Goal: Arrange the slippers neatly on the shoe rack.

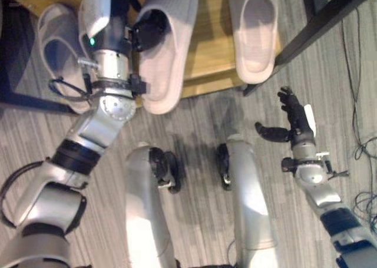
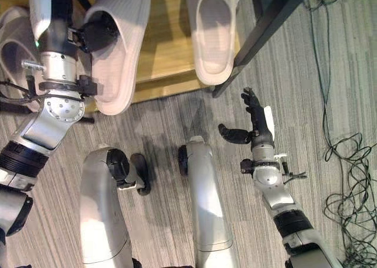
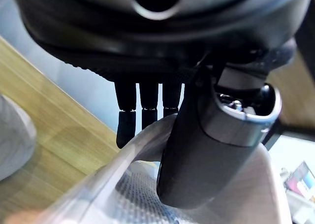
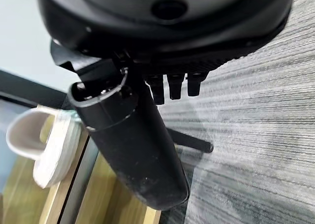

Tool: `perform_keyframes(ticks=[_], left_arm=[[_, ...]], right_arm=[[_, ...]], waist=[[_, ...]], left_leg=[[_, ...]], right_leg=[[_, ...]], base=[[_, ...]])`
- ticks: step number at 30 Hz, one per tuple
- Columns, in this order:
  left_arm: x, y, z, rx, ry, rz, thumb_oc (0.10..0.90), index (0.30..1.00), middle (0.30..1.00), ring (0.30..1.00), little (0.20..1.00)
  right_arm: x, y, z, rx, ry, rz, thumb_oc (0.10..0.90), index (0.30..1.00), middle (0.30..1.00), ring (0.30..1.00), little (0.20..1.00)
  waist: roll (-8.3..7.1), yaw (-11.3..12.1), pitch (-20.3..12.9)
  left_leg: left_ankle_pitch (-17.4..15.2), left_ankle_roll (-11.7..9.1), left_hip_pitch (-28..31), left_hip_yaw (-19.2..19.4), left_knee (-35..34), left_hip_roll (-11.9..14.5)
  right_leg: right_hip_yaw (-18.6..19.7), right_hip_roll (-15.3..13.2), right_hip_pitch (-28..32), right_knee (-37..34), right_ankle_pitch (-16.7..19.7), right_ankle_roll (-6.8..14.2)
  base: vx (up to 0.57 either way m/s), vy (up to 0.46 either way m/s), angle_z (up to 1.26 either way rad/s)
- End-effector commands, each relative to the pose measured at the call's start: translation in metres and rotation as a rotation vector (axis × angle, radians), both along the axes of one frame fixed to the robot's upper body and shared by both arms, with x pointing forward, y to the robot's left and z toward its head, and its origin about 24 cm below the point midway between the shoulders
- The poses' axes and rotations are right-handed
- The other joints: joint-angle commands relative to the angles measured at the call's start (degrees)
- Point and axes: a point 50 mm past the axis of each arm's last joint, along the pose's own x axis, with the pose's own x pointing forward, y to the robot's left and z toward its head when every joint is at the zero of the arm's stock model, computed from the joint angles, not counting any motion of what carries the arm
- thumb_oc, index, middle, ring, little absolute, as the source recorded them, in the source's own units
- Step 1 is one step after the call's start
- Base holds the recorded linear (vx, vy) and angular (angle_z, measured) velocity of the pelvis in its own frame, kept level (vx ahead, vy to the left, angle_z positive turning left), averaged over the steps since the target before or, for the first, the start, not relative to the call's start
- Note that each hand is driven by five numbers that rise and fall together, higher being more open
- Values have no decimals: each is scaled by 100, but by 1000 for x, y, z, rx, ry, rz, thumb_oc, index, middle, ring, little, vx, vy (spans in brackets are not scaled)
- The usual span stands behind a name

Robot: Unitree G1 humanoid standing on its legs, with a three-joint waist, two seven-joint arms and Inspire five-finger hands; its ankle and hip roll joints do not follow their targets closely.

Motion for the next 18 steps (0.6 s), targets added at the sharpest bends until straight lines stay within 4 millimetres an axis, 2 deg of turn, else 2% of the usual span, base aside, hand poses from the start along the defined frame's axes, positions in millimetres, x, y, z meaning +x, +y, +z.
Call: perform_keyframes(ticks=[1, 7, 12, 16, 17, 18], left_arm=[[-19, -25, 71, -54, -279, -99, 400, 300, 300, 300, 300], [0, -26, 74, -79, -201, -42, 400, 300, 300, 300, 300], [9, -28, 77, -65, -161, -4, 400, 300, 300, 300, 300], [13, -27, 81, -68, -141, 17, 400, 300, 300, 300, 300], [14, -28, 82, -73, -135, 15, 417, 326, 326, 326, 326], [15, -30, 83, -70, -129, 9, 734, 801, 801, 801, 801]], right_arm=[[-11, 14, 49, -40, -242, 118, 800, 900, 900, 900, 900], [-18, 19, 40, -53, -203, 172, 800, 900, 900, 900, 900], [-17, 26, 40, -70, -187, 218, 800, 900, 900, 900, 900], [-16, 29, 42, -62, -188, 240, 800, 900, 900, 900, 900], [-17, 28, 42, -65, -185, 245, 800, 900, 900, 900, 900], [-17, 28, 41, -67, -180, 248, 800, 900, 900, 900, 900]], waist=[[-92, -83, -161], [-94, -328, -161], [-46, -402, -161], [-74, -426, -161], [-86, -431, -161], [-109, -439, -161]], left_leg=[[-957, 348, 573, -342, 117, -283], [-1219, 378, 573, -224, 789, -343], [-1250, 399, 573, -124, 999, -388], [-1257, 392, 573, -95, 1063, -427], [-1261, 388, 573, -97, 1070, -438], [-1268, 377, 573, -73, 1084, -452]], right_leg=[[190, -157, 558, -369, -383, 5], [419, -108, 558, 335, -737, -6], [508, -123, 558, 556, -821, 28], [550, -141, 558, 634, -853, 38], [558, -145, 558, 656, -858, 35], [561, -176, 558, 695, -867, 19]], base=[[80, 63, -13], [70, 36, -10], [34, 41, -3], [7, 9, -1], [0, 0, 0], [0, 0, 0]])
